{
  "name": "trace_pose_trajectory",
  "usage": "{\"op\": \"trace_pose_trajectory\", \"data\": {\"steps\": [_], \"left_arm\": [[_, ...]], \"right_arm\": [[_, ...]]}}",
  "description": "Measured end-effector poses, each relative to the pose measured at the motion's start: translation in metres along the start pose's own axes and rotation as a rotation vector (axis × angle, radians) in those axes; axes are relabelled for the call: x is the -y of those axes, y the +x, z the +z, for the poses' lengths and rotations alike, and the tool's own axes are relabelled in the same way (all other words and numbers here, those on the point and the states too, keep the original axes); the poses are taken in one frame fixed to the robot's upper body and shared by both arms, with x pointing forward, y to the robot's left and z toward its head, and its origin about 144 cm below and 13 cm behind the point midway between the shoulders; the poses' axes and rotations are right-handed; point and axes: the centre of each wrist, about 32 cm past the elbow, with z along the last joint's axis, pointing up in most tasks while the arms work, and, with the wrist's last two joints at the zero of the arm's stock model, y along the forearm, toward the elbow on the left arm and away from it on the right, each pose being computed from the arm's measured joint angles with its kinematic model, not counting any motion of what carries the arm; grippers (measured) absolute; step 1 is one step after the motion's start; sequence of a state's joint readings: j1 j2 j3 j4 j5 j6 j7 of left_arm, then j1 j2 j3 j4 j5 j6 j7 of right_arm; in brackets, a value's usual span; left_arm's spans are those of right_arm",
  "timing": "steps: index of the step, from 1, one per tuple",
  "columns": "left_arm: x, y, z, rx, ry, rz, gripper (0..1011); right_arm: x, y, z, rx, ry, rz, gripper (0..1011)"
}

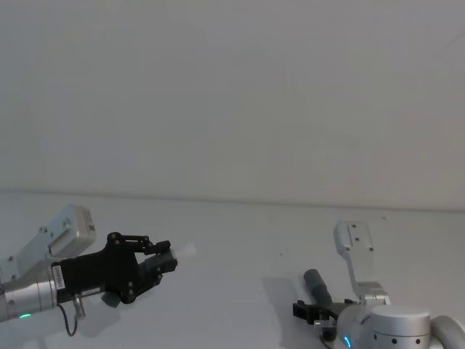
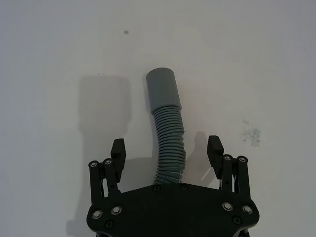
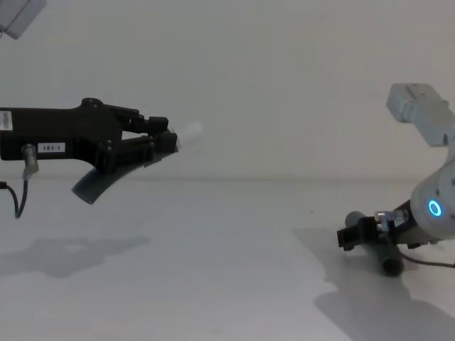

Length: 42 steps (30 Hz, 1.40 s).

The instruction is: Use both hands to pick up one end of the pipe from the table, align the ends, and insert them.

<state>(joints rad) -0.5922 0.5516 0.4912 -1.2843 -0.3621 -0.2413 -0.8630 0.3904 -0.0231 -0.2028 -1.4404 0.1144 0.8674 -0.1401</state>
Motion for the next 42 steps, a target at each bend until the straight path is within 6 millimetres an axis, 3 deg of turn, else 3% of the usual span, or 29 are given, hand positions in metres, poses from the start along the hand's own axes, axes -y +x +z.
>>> {"op": "trace_pose_trajectory", "data": {"steps": [9, 16, 22, 26, 30, 42], "left_arm": [[0.0000, 0.0000, 0.0000, 0.000, 0.000, 0.000, 274], [0.0000, 0.0000, 0.0000, 0.000, 0.000, 0.000, 274], [0.0000, 0.0000, 0.0000, 0.000, 0.000, 0.000, 274], [0.0000, 0.0000, 0.0000, 0.000, 0.000, 0.000, 274], [0.0000, 0.0000, 0.0000, 0.000, 0.000, 0.000, 274], [-0.0004, 0.0008, 0.0018, 0.010, -0.003, -0.011, 274]], "right_arm": [[-0.0013, 0.0000, 0.0004, -0.007, -0.010, 0.001, 906], [-0.0018, -0.0001, 0.0004, -0.009, -0.013, 0.001, 650], [-0.0020, -0.0001, 0.0004, -0.010, -0.014, 0.002, 493], [-0.0021, -0.0001, 0.0006, -0.011, -0.014, 0.002, 318], [-0.0021, -0.0002, 0.0007, -0.011, -0.015, 0.002, 241], [-0.0019, 0.0001, 0.0007, -0.011, -0.012, 0.004, 213]]}}
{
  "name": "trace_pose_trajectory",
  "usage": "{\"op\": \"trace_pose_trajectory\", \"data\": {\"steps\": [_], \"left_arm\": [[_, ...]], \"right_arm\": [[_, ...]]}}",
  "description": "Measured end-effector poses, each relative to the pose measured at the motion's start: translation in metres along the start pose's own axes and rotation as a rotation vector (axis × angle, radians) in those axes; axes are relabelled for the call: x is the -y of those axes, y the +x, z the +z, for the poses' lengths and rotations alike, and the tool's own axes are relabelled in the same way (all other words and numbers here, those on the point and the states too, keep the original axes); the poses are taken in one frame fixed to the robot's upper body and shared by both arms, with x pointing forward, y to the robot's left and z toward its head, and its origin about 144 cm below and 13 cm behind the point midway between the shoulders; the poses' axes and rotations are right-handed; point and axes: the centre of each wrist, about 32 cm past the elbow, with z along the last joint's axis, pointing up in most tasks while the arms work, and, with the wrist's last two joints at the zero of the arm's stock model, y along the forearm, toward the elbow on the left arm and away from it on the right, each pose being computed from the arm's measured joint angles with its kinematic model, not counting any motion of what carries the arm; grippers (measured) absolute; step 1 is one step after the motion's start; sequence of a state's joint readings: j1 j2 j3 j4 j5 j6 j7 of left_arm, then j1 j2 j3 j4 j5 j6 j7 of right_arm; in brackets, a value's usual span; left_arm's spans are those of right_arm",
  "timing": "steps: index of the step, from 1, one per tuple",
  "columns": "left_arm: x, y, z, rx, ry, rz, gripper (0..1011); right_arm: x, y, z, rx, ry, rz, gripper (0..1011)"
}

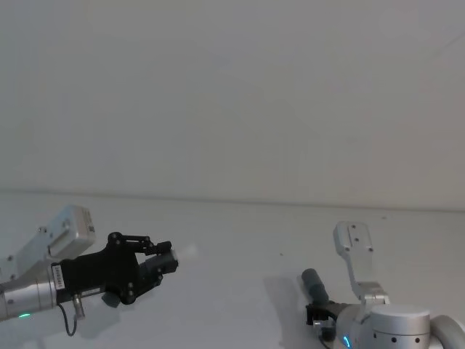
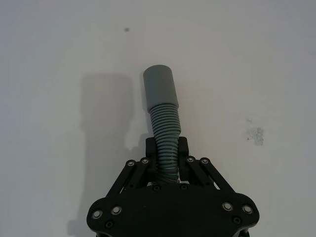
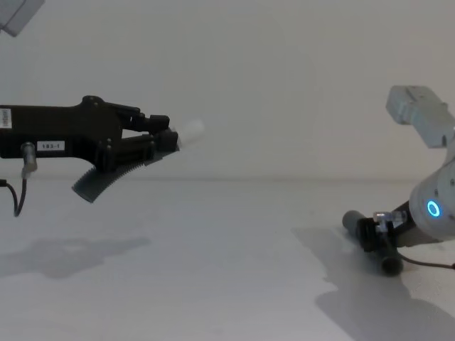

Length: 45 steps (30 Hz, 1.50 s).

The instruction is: Use both hands to pick up one end of the pipe from the table, align the ends, and insert them.

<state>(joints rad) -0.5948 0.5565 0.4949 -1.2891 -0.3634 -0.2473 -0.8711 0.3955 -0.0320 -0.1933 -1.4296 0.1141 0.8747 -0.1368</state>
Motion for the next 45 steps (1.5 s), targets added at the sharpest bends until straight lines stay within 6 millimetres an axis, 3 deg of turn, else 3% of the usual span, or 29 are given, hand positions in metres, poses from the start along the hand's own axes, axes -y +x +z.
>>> {"op": "trace_pose_trajectory", "data": {"steps": [16, 32, 45], "left_arm": [[0.005, 0.014, 0.013, 0.066, -0.053, -0.102, 274], [0.008, 0.031, 0.023, 0.107, -0.071, -0.159, 274], [0.016, 0.027, 0.022, 0.101, -0.092, -0.169, 274]], "right_arm": [[0.006, 0.024, -0.010, 0.039, 0.125, 0.130, 205], [0.003, 0.082, -0.031, 0.134, 0.240, 0.343, 204], [-0.007, 0.127, -0.054, 0.261, 0.367, 0.501, 204]]}}
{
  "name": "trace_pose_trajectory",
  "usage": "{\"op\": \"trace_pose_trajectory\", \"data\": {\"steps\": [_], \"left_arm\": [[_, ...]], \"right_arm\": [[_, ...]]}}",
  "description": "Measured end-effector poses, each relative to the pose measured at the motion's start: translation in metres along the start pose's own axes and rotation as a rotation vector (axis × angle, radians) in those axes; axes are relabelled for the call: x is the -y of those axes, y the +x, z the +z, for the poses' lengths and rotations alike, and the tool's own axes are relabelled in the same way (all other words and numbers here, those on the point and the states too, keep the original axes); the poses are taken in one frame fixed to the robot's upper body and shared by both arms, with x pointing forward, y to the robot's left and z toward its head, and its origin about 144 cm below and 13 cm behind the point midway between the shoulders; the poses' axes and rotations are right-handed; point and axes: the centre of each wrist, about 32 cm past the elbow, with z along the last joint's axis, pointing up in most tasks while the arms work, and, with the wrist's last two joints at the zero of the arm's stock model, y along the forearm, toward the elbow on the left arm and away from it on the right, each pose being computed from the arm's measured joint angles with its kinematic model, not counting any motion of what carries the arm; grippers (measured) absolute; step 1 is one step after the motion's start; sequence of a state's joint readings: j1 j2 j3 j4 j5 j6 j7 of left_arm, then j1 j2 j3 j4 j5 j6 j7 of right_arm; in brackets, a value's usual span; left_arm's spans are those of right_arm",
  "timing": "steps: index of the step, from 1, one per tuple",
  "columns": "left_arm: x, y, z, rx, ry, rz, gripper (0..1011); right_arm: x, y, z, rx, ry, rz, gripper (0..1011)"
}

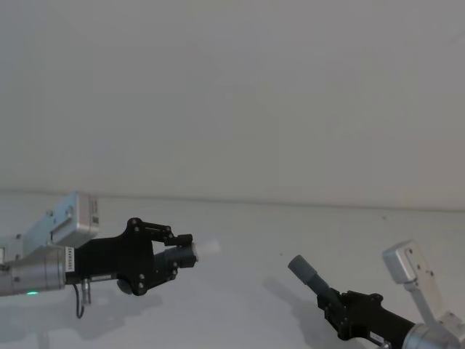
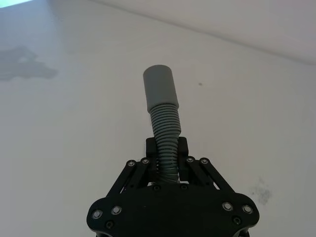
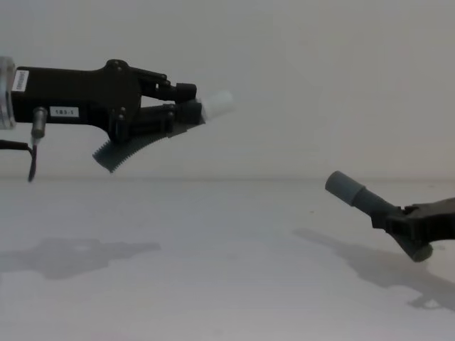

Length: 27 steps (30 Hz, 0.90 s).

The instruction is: Use both hands to pick up one end of the pipe from the table, align the ends, and insert them.

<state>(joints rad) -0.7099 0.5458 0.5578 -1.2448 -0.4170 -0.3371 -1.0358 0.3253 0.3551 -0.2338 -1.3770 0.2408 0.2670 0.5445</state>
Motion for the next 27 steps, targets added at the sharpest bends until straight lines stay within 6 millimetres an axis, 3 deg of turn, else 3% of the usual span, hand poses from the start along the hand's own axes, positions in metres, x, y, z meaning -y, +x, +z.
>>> {"op": "trace_pose_trajectory", "data": {"steps": [14, 27], "left_arm": [[0.009, -0.008, -0.004, -0.012, -0.026, -0.003, 274], [0.007, -0.005, -0.006, -0.021, -0.020, -0.048, 274]], "right_arm": [[0.021, 0.023, -0.026, 0.168, 0.181, 0.139, 203], [0.039, 0.040, -0.031, 0.318, 0.329, 0.223, 204]]}}
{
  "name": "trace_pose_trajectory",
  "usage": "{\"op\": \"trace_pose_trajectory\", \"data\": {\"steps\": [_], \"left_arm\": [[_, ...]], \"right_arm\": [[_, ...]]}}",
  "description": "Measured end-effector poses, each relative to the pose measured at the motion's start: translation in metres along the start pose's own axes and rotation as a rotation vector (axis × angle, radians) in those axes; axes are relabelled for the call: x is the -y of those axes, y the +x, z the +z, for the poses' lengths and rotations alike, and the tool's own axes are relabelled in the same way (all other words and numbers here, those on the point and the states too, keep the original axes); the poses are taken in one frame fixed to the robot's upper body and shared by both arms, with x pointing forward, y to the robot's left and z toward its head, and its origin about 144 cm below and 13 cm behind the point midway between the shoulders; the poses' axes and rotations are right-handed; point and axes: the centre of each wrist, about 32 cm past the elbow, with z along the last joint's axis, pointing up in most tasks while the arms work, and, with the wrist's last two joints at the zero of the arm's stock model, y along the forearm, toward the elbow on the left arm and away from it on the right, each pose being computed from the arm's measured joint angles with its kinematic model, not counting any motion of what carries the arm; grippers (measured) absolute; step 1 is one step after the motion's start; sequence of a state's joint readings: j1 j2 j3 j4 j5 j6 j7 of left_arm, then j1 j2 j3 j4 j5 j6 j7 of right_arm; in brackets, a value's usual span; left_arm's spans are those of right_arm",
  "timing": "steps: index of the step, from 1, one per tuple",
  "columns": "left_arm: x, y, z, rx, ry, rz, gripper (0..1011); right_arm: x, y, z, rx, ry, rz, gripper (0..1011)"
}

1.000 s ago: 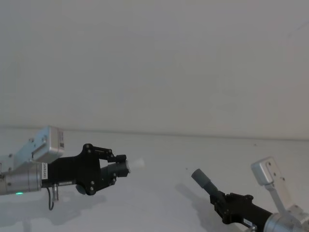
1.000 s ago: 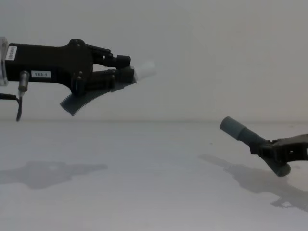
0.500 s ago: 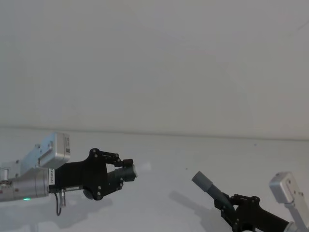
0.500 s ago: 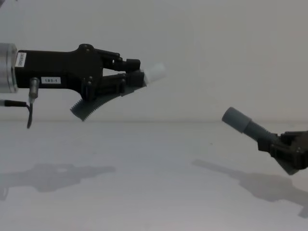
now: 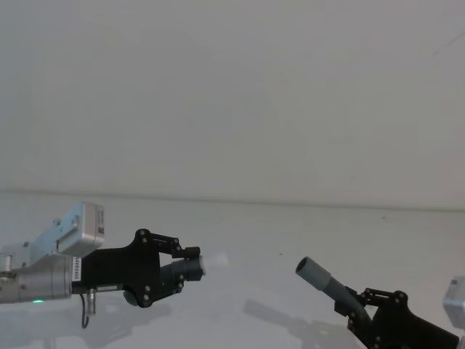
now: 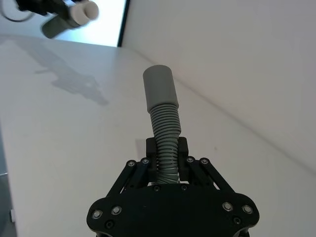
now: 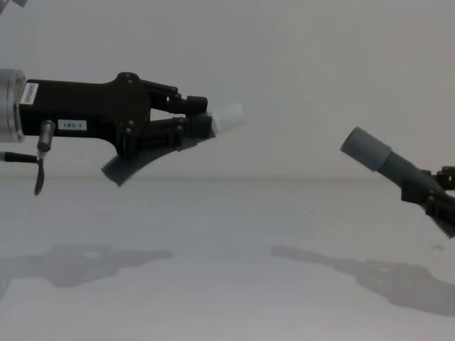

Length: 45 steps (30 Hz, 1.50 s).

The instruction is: Use both hands to pick up one end of the pipe from the table, align the ends, and insert them.

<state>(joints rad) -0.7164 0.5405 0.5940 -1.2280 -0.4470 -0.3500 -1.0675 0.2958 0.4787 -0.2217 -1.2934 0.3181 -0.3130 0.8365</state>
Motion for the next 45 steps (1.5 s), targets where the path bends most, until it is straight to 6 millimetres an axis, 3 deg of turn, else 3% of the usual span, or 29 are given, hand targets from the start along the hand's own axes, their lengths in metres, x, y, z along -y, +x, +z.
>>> {"op": "trace_pose_trajectory", "data": {"steps": [21, 45], "left_arm": [[-0.014, 0.032, 0.006, -0.005, 0.065, -0.136, 274], [-0.002, 0.052, 0.023, 0.045, 0.106, -0.212, 274]], "right_arm": [[0.002, 0.009, 0.000, 0.193, 0.104, 0.097, 205], [-0.018, -0.012, 0.012, 0.389, 0.023, 0.052, 204]]}}
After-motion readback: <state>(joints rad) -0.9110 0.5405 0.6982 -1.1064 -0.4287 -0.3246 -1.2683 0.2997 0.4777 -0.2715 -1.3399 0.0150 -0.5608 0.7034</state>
